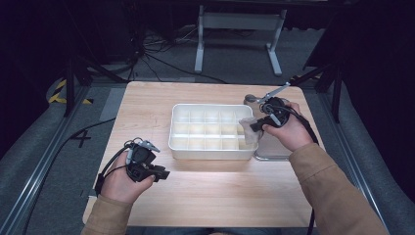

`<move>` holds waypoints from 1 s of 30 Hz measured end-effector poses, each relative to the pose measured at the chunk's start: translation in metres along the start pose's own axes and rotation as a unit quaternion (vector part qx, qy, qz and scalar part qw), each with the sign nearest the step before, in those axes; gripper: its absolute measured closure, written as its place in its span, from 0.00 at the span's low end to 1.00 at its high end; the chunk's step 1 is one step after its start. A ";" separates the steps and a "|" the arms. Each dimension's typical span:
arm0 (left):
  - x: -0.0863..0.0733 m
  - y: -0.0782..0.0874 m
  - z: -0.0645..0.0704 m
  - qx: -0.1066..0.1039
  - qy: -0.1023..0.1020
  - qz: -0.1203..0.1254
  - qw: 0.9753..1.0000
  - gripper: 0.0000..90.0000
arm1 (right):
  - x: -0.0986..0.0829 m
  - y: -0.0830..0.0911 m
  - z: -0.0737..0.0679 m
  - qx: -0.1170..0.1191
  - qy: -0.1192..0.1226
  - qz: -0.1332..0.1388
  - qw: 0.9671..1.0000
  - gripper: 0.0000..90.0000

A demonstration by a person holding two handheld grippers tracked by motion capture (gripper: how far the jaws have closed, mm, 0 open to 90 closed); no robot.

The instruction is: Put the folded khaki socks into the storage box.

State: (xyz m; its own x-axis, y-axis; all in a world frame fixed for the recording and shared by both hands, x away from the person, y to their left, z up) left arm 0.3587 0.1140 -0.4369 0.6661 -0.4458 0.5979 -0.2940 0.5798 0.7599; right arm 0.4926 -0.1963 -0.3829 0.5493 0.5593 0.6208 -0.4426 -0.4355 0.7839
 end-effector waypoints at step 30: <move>0.004 -0.007 0.007 -0.007 -0.018 0.000 1.000 0.81 | -0.025 -0.053 -0.006 -0.009 0.072 -0.085 0.994 0.84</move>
State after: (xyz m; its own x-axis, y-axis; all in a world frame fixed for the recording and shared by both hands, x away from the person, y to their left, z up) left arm 0.3583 0.1034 -0.4383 0.6411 -0.4700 0.6067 -0.2835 0.5896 0.7563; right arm 0.4978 -0.1831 -0.4401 0.5104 0.7192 0.4714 -0.3660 -0.3144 0.8759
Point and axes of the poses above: each handheld gripper's, and its own axes: y roughly backward along the jaws, x roughly out of its top, z roughly to its right, the point moved 9 cm from there along -y, roughly forward along the jaws, and after that the axes turned 7 degrees about z, right-handed, at the moved point
